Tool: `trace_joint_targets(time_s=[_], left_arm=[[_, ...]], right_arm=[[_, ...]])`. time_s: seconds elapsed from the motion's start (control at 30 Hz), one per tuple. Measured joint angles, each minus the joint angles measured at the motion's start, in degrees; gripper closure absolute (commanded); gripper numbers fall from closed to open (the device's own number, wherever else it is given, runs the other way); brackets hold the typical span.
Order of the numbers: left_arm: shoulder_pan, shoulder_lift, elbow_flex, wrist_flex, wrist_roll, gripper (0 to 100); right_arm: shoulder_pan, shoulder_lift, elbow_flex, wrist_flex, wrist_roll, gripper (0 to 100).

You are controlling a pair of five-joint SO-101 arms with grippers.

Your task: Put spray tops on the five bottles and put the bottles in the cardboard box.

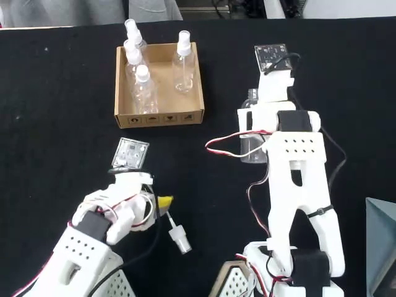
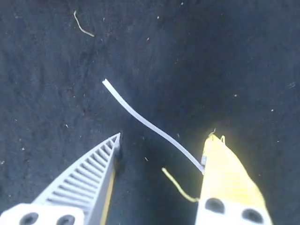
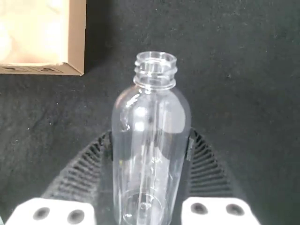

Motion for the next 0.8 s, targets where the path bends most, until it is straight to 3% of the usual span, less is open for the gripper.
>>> trace_joint_targets(time_s=[0.57, 0.8], left_arm=[[0.0, 30.3, -13.1, -1.4, 0.1, 73], [0.0, 41.3, -18.3, -1.8, 3.3, 74]], right_arm=[[0.0, 0.0, 3.3, -4.1, -0.1, 90.0], [0.0, 0.0, 3.3, -4.1, -0.1, 90.0]])
